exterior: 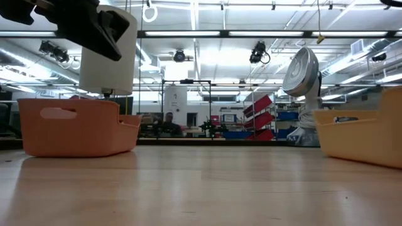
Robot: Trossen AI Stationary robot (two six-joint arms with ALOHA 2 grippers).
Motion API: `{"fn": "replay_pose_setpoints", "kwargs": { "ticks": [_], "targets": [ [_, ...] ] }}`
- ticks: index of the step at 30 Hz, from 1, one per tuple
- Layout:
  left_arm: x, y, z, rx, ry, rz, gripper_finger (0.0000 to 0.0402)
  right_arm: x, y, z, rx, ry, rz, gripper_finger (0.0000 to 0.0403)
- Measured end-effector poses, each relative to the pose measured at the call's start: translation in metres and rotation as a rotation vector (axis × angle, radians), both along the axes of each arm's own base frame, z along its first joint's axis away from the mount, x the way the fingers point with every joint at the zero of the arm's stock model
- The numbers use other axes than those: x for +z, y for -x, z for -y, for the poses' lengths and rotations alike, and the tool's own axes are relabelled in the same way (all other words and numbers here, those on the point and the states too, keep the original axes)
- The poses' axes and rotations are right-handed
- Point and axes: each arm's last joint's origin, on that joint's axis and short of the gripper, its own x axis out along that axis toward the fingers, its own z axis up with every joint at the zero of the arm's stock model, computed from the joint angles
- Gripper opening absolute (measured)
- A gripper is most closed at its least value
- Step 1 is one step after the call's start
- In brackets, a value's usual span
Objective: Sort batteries
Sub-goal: Move the yellow bin to the right of the orange bin
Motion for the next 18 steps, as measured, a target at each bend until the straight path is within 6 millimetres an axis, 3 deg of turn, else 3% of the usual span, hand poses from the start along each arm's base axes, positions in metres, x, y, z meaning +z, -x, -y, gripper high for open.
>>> {"fn": "replay_pose_setpoints", "kwargs": {
  "ticks": [11,18],
  "targets": [
    [0.001,0.001,0.003,0.026,-0.042,0.028,0.0000,-0.050,-0.030,0.004,0.167,0.099,0.047,0.0000],
    [0.002,0.000,0.004,0.025,-0.037,0.047,0.0000,-0.057,-0.061,0.007,0.316,0.251,0.089,0.0000]
  ]
}}
